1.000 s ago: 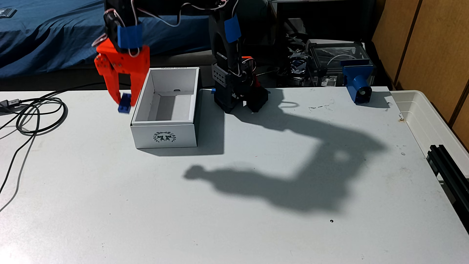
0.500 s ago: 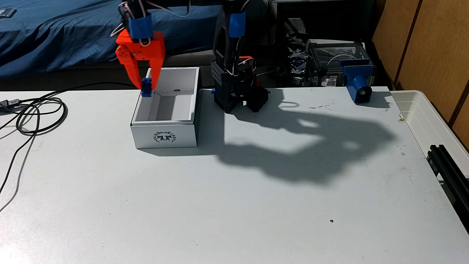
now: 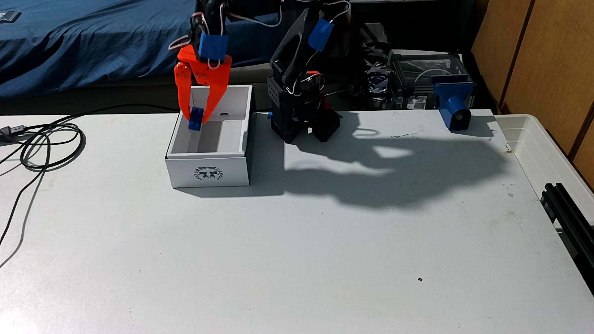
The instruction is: Grab the blue brick and place in box
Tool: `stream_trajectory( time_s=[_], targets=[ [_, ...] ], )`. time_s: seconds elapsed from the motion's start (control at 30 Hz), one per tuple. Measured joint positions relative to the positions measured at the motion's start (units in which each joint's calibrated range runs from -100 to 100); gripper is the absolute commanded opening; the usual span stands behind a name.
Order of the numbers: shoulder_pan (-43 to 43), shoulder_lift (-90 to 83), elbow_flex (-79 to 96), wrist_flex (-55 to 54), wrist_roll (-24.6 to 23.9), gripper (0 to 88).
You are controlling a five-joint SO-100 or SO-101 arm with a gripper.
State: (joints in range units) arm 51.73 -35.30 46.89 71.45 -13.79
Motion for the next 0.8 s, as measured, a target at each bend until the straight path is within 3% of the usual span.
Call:
stream_trajectory(
  time_s=[0.5,0.8],
  targets=[
    [0.1,-0.2,3.7,-3.1,0.3,1.4],
    [0.1,-0.3,4.3,-3.1,0.3,10.7]
  ],
)
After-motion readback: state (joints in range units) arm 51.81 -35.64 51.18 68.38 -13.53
